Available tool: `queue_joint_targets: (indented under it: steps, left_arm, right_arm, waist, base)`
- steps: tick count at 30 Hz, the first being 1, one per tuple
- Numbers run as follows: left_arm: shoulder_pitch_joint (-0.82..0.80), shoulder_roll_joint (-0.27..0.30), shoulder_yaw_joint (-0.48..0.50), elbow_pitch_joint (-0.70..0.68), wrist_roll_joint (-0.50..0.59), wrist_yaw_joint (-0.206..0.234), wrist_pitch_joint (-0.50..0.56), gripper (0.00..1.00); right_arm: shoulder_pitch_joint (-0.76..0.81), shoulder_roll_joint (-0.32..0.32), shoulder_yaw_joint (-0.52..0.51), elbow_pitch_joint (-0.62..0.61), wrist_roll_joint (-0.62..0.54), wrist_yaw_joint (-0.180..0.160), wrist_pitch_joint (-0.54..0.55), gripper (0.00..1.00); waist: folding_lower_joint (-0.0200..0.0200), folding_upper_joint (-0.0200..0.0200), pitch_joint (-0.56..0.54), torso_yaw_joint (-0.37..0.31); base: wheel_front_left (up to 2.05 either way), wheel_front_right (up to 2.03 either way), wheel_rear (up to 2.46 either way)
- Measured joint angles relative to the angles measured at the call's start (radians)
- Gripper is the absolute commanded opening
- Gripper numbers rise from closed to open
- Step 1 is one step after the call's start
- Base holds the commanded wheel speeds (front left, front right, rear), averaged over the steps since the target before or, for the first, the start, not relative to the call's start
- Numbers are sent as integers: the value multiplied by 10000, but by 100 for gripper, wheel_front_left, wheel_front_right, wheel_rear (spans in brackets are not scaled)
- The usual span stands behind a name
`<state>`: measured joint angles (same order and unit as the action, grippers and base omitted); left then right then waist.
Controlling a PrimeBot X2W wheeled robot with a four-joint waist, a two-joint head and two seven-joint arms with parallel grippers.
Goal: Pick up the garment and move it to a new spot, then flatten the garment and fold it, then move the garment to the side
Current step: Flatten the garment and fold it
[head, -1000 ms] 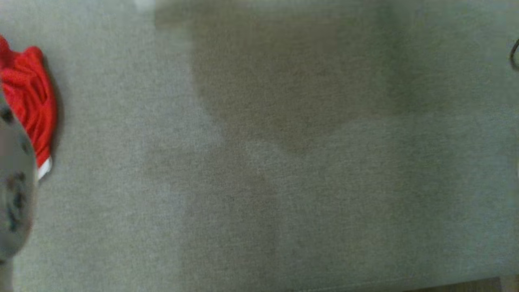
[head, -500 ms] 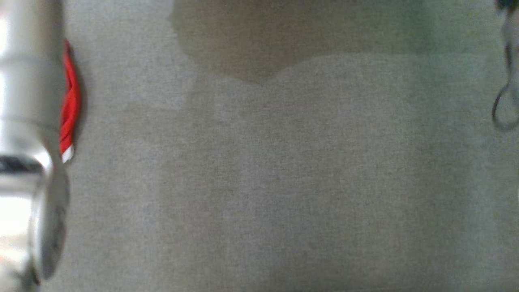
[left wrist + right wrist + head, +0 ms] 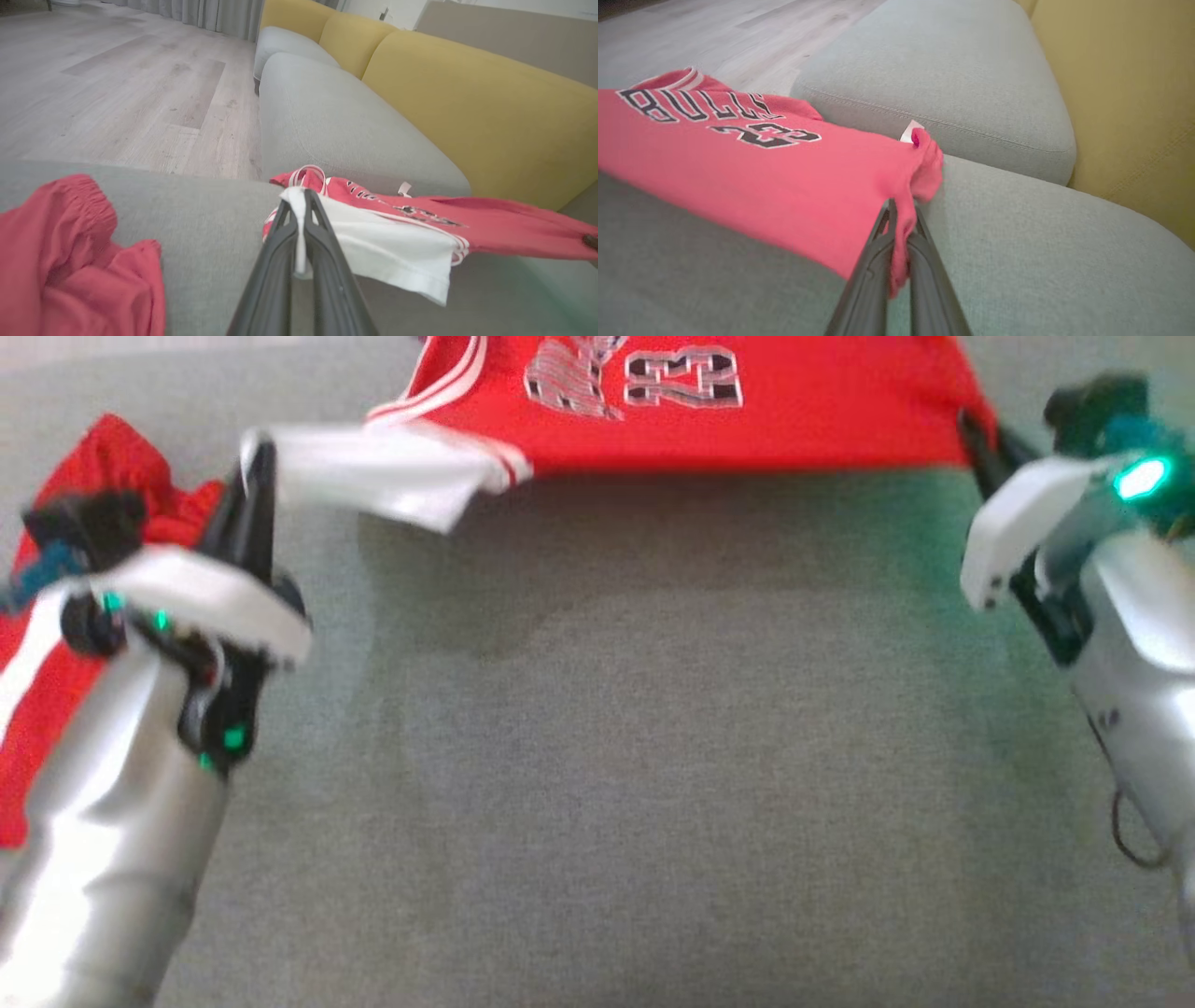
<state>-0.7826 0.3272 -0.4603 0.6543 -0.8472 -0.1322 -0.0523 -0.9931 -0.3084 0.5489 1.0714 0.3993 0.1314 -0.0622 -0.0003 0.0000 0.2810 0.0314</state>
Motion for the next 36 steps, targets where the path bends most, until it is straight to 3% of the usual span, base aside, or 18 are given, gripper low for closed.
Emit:
queue_joint_targets:
  steps: [5,10,15,27,36]
  left_arm:
    - [1516,562,-407,-989,-115,0,272,0]
    - [2568,826,-629,-2006,-230,107,522,0]
    - [3999,1181,-763,-3083,-232,662,598,0]
    - [6368,1952,-1039,-5269,-318,1505,982,0]
    - [7976,2475,-1373,-6882,-318,2134,1404,0]
  right_arm:
    - [1136,-876,1530,-1191,1020,0,384,0]
    - [1939,-1745,2387,-2113,2111,0,648,0]
    - [2871,-2236,3118,-2970,3055,2,823,0]
    - [4658,-3124,3601,-4169,4815,0,1812,0]
    - [5556,-4023,3818,-5534,5501,0,2650,0]
  waist:
    - [0,0,-609,37]
    - [1,0,-1146,92]
    - [1,0,-1847,66]
    - [1,0,-3093,56]
    - [1,0,-3490,81]
  base:
    - [0,0,0]
    - [0,0,0]
    - [0,0,0]
    - [0,0,0]
    - [0,0,0]
